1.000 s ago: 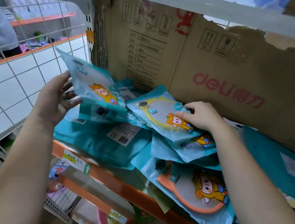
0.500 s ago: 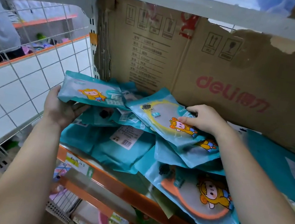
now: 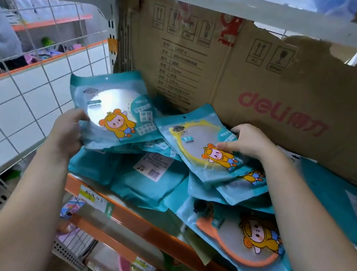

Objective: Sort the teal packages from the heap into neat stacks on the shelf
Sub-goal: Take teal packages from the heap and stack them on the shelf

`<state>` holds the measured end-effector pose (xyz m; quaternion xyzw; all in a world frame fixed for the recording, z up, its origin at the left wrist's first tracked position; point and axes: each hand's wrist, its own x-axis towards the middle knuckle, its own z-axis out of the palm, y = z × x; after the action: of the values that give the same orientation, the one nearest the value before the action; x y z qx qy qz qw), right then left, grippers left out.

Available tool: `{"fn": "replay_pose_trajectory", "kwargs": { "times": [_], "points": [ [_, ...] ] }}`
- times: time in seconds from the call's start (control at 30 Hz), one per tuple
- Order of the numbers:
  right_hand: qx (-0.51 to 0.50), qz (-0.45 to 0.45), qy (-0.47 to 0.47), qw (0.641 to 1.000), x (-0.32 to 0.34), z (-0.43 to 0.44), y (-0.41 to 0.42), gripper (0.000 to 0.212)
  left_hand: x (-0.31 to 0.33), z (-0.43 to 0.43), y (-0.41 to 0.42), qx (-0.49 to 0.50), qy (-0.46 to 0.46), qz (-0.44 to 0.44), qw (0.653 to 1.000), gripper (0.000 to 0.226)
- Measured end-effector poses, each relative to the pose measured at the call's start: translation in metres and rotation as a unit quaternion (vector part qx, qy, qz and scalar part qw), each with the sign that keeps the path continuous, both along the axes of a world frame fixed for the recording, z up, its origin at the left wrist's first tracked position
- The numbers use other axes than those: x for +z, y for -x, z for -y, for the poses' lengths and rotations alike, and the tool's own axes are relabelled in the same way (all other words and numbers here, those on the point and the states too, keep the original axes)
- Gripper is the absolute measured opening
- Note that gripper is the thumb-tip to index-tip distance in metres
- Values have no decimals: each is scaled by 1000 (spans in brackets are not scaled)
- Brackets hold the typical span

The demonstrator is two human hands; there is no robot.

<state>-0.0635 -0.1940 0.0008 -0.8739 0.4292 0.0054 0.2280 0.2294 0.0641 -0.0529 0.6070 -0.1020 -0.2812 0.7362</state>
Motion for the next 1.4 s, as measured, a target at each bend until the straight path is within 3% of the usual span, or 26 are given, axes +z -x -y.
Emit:
{"fn": "replay_pose_trajectory", "kwargs": {
  "times": [0.1, 0.2, 0.27, 0.47, 0.57, 0.67, 0.8, 1.03, 1.23, 1.4],
  "points": [
    [-17, 4, -13, 1000, 2, 1, -1, 46, 0, 3, 4, 61, -20, 61, 996, 14],
    [-36, 10, -11, 999, 4, -2, -1, 40, 5, -3, 11, 41, 15, 103, 994, 14],
    [-57, 14, -26, 998, 5, -5, -2, 42, 11, -8, 15, 32, 17, 119, 992, 22],
    [-118, 82, -90, 985, 9, -16, 2, 54, 36, -19, 31, 41, 35, 172, 984, 16],
    [-131, 182, -132, 966, 15, -24, 7, 27, 46, -21, 38, 39, 26, 178, 983, 16],
    [-133, 309, -186, 923, 20, -30, 16, 22, 55, -16, 48, 28, 36, 166, 985, 18],
    [-158, 425, -182, 873, 28, -46, 41, 12, 64, 1, 72, -6, 43, 163, 986, 16],
    [-242, 509, -156, 811, 32, -73, 139, 21, 69, 25, 147, -94, 61, 189, 976, 20],
    [-296, 520, -47, 800, 23, -102, 262, 20, 75, 48, 251, -180, 80, 201, 960, 17],
    [-354, 539, -4, 765, 5, -140, 394, 16, 65, 58, 384, -253, 78, 140, 954, 14]
  ]
}}
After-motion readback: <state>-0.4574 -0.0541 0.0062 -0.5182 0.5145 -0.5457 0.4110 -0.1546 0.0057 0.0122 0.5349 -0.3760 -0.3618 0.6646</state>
